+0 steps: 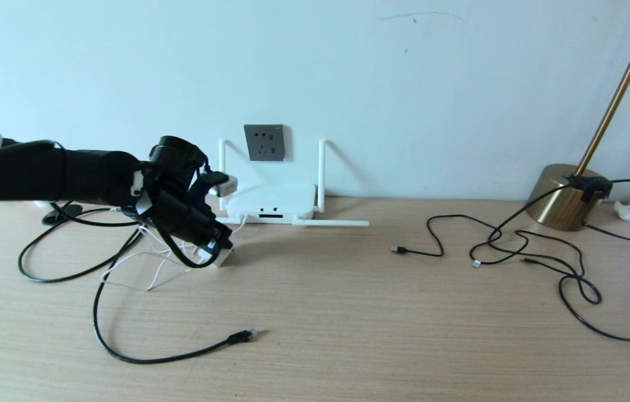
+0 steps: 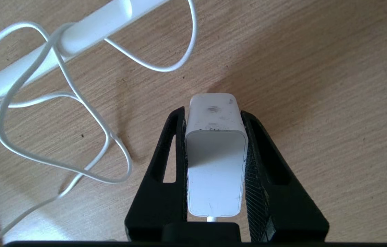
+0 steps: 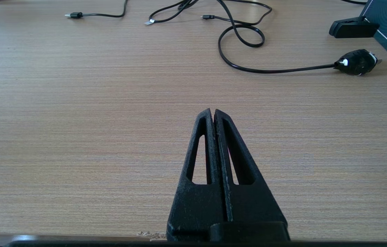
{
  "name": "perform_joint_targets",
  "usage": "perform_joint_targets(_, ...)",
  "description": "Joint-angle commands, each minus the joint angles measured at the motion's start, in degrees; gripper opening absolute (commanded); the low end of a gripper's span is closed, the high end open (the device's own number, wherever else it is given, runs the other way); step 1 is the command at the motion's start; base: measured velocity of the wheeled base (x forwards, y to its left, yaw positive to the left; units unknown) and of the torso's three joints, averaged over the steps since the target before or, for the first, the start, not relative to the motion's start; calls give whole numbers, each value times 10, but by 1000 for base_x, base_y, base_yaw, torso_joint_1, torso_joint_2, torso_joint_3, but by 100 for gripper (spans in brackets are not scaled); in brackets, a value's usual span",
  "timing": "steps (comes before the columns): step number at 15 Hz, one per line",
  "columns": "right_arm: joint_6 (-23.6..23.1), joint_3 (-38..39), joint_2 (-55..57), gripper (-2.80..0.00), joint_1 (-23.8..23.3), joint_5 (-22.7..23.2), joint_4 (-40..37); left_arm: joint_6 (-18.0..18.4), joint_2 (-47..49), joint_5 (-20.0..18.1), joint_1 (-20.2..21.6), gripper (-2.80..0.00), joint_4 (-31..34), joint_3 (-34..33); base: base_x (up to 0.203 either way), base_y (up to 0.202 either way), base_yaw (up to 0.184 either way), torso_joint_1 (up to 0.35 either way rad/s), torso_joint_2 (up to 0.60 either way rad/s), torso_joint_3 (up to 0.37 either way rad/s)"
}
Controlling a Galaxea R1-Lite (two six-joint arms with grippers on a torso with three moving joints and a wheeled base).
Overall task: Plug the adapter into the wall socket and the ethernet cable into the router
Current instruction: Pick up plug
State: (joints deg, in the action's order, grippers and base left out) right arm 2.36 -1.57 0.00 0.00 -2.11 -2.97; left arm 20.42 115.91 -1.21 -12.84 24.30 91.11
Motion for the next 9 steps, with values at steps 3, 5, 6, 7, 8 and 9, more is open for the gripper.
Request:
perform_joint_targets(3, 0, 0, -1, -280, 0, 0, 0, 1, -23, 0, -1, -280, 1, -7, 0, 0, 0, 0, 0, 0)
perform_joint_targets(5, 0, 0, 0, -280, 0, 0, 0, -2, -44, 1, -12, -280, -6, -5, 0, 0, 0, 0, 0, 0)
perform_joint_targets(6, 0, 0, -1, -280, 0, 0, 0, -16, -55, 1, -23, -280, -13, -4, 0, 0, 0, 0, 0, 0)
perform_joint_targets(7, 0, 0, -1, -280, 0, 0, 0, -45, -62, 10, -33, -280, -28, -5, 0, 0, 0, 0, 0, 0)
perform_joint_targets(8, 0, 0, 0, -280, 0, 0, 0, -85, -66, 35, -46, -280, -51, -6, 0, 0, 0, 0, 0, 0)
perform_joint_targets(9, 1, 0, 0, -280, 0, 0, 0, -116, -66, 62, -54, -280, -82, -8, 0, 0, 0, 0, 0, 0)
